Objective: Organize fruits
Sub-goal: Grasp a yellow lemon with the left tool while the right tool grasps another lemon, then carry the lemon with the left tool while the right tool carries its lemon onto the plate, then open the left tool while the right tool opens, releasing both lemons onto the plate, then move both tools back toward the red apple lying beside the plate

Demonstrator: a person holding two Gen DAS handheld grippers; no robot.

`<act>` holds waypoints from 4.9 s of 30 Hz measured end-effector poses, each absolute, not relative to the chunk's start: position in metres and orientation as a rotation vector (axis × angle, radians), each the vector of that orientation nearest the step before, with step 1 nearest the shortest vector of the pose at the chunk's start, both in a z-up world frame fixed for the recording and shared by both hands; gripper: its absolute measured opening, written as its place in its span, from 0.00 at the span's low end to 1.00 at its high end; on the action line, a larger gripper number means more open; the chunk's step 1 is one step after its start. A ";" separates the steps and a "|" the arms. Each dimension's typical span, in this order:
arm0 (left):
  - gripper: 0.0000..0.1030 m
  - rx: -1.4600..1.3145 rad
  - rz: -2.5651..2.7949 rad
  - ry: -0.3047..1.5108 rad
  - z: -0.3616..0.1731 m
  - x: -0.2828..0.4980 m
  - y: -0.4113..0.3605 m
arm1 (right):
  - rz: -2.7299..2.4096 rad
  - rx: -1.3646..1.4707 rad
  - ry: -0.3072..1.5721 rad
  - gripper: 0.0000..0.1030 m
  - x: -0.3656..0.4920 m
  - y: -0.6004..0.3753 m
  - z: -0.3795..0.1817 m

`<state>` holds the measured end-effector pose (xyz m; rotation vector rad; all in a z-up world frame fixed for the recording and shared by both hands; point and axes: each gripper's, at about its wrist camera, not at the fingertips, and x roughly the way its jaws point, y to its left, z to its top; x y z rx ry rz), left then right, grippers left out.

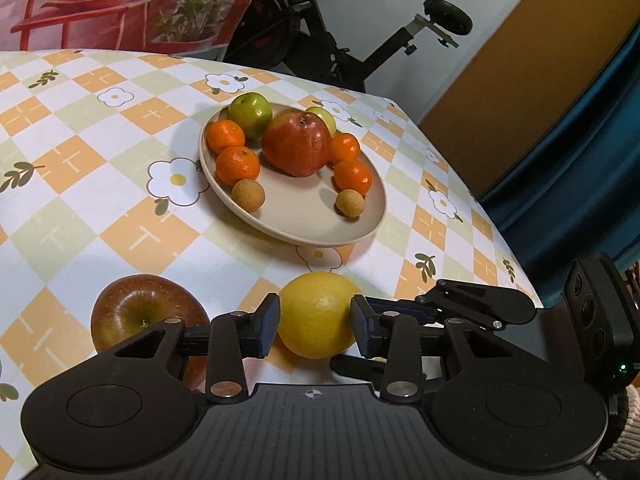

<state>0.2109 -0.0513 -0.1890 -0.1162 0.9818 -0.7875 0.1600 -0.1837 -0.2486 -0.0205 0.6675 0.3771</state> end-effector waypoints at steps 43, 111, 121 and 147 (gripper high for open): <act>0.37 -0.084 -0.826 0.908 -0.192 0.207 -0.059 | 0.381 -0.007 0.651 0.45 0.166 -0.182 -0.255; 0.85 0.108 -0.431 0.691 -0.116 0.237 -0.054 | 0.270 0.166 0.591 0.66 0.204 -0.203 -0.224; 0.85 0.213 -0.226 0.635 -0.112 0.215 -0.017 | 0.325 0.121 0.622 0.67 0.199 -0.171 -0.227; 0.85 0.114 -0.085 0.721 -0.136 0.188 0.026 | 0.303 -0.007 0.653 0.91 0.197 -0.124 -0.228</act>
